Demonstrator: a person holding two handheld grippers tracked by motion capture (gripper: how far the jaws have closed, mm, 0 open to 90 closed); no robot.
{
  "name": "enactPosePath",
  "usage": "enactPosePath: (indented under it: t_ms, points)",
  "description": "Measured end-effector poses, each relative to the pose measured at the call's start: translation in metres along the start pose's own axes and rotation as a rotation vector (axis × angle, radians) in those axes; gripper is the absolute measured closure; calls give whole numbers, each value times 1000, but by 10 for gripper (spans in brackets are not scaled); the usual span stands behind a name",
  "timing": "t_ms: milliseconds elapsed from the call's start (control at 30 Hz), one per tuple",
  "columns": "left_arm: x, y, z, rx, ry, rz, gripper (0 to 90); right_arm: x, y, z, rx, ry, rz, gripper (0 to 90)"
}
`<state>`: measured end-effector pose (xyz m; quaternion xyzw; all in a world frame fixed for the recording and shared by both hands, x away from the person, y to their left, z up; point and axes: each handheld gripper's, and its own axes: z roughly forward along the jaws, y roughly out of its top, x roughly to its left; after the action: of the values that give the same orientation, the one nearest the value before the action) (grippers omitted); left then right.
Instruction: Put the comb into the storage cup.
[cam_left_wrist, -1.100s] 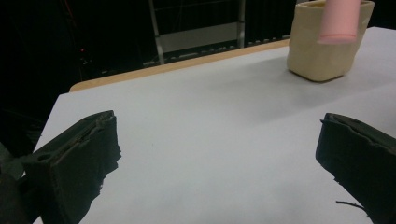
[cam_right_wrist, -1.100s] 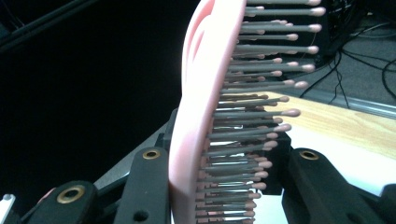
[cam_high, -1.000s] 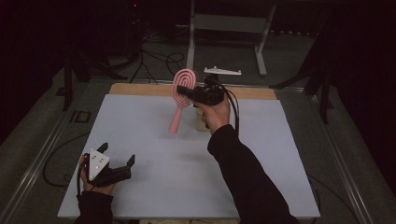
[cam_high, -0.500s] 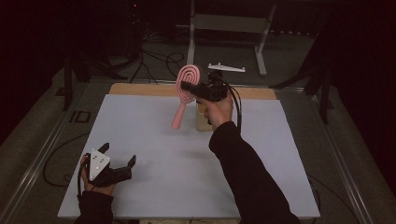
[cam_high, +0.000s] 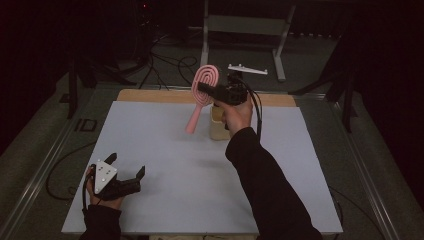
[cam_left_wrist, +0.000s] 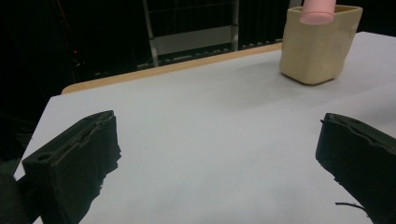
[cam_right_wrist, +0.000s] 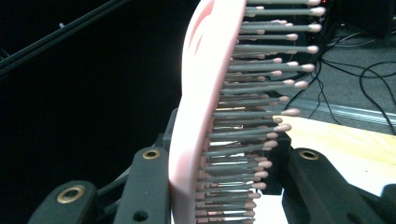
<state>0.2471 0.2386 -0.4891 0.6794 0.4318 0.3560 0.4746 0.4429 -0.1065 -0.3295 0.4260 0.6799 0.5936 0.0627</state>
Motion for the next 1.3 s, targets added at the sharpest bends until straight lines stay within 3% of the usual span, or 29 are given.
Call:
enactPosePath:
  t_ms: [1300]
  points:
    - [-1, 0, 1, 8, -1, -3, 2, -33, 21, -29, -77, -98, 23, 640]
